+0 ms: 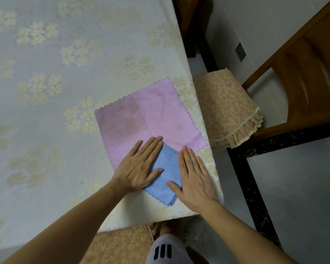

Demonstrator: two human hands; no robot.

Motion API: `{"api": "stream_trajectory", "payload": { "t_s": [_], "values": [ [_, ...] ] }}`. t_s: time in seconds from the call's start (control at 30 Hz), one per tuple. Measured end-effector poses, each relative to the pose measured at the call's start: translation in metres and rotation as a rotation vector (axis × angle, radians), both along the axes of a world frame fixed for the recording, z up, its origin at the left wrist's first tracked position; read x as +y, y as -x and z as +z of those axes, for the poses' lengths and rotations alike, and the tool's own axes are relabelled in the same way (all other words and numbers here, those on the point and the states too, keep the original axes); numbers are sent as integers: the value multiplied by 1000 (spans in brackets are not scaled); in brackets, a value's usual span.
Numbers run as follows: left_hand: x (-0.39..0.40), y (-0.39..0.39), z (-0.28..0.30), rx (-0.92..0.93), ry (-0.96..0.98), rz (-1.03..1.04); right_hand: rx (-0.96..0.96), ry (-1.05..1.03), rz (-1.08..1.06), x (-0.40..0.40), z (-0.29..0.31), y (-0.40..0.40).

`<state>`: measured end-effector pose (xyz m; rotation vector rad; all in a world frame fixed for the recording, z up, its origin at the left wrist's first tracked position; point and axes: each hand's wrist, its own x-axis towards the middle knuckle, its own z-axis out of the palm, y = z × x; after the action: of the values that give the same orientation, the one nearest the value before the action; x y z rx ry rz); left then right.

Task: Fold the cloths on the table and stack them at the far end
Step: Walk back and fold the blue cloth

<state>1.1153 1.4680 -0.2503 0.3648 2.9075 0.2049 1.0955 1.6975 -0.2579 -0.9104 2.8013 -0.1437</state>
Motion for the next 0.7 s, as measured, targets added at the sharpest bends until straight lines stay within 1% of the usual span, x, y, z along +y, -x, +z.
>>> {"api": "stream_trajectory", "payload": {
  "t_s": [0.17, 0.23, 0.27, 0.33, 0.4, 0.47, 0.53, 0.57, 0.63, 0.7],
  "values": [
    [4, -1, 5, -2, -1, 18, -3, -3, 8, 0, 3, 0],
    [8, -6, 8, 0, -5, 69, -5, 16, -26, 1, 9, -1],
    [10, -8, 11, 6, -31, 135, 2, 38, -65, 2, 14, -2],
    [11, -12, 18, 42, -124, 330, 34, 110, -170, 8, 27, -4],
    [12, -15, 23, 126, -194, 519, 73, 168, -260, 12, 40, -9],
    [14, -15, 31, 158, -260, 700, 62, 164, -325, 11, 48, -15],
    [18, -11, 39, 94, -331, 827, -14, 169, -422, 6, 56, -20],
    [20, -9, 42, 51, -351, 852, -77, 184, -491, 4, 59, -23],
    [23, -4, 46, -15, -359, 863, -241, 208, -637, -2, 61, -26],
    [24, 0, 47, -50, -363, 858, -340, 231, -750, -8, 60, -28]
  ]
}}
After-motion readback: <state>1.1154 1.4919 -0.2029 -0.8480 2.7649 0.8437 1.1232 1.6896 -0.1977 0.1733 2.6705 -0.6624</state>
